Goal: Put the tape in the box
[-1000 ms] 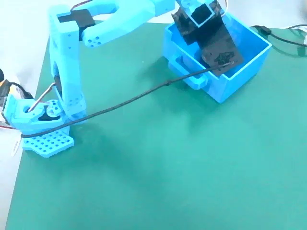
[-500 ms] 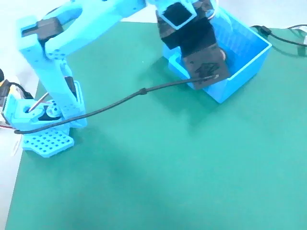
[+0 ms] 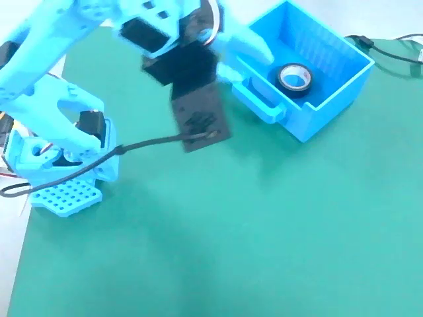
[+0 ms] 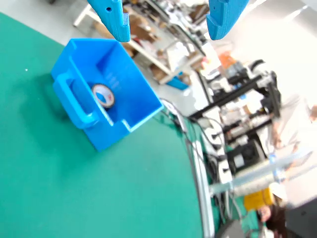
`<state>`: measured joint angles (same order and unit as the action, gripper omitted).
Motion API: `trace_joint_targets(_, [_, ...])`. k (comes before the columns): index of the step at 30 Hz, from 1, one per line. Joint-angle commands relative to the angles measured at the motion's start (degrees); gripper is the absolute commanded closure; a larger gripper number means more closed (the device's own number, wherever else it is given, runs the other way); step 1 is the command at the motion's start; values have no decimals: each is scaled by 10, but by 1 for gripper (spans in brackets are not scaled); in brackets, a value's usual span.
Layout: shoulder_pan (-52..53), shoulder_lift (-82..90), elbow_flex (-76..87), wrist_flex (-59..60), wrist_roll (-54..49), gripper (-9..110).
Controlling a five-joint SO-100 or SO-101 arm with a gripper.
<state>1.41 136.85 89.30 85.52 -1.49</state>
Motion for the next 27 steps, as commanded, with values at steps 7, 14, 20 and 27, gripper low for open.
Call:
trace_joint_targets(7, [85,156,247,-75,-6,80])
trace_joint_targets(14, [113,259,454,-161,-6,80])
trace_joint_targets(20, [117,317,573,-203,-9,83])
trace_joint_targets(27, [99,436,700,-211,-18,83])
